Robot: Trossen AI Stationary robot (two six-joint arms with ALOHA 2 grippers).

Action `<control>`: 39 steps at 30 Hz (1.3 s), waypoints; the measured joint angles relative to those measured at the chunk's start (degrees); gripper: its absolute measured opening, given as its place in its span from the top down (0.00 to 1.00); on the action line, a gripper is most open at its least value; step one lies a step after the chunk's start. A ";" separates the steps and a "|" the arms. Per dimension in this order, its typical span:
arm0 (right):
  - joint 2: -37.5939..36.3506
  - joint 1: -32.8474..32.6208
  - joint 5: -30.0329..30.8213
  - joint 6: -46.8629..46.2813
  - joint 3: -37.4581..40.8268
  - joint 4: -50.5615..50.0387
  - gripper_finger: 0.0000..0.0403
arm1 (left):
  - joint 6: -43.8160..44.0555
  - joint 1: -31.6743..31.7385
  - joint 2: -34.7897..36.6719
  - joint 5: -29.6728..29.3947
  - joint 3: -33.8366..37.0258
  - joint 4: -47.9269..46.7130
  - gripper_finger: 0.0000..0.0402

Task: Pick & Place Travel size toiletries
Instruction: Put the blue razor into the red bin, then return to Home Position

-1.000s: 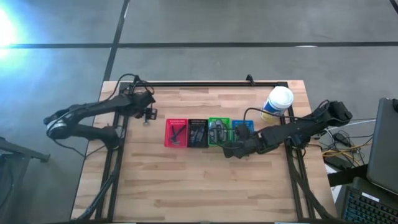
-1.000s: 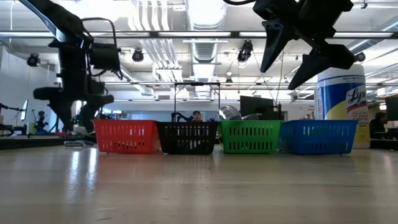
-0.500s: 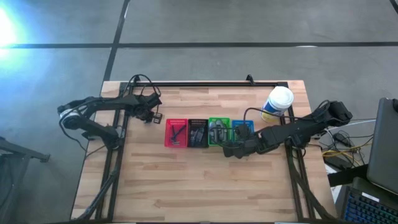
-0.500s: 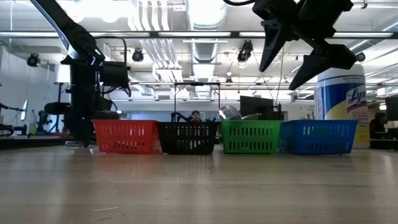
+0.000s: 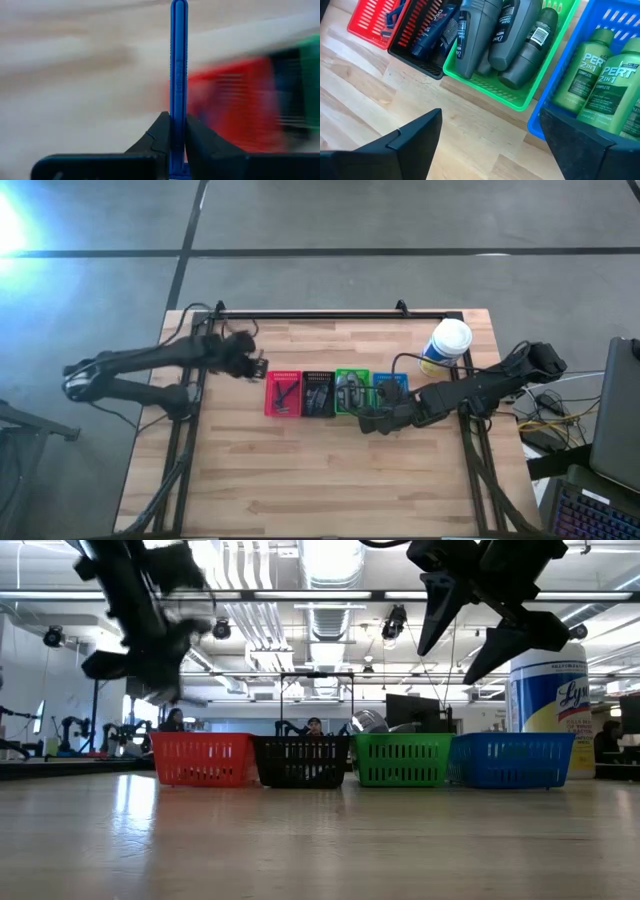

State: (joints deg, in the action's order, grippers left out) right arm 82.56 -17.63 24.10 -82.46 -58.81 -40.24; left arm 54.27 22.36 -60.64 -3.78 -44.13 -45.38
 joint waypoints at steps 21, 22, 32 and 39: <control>0.00 -1.66 1.42 2.63 0.00 -0.04 0.31 | 31.28 -23.84 -21.13 -13.85 -4.79 16.94 0.60; 0.00 -1.81 1.42 2.63 0.00 -0.07 0.31 | 30.89 -23.87 -21.29 -12.89 -5.13 16.93 0.56; -5.96 -7.48 4.43 11.67 0.02 -0.95 0.32 | -0.84 -28.91 -10.49 -11.98 -11.73 14.68 0.43; -17.38 -11.89 -6.93 13.61 0.04 3.55 0.28 | -12.48 -32.75 1.80 -6.02 -14.27 13.98 0.42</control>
State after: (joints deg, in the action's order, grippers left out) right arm 65.18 -29.51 17.17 -68.84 -58.76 -36.69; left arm 41.80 -10.39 -58.84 -9.79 -58.40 -31.40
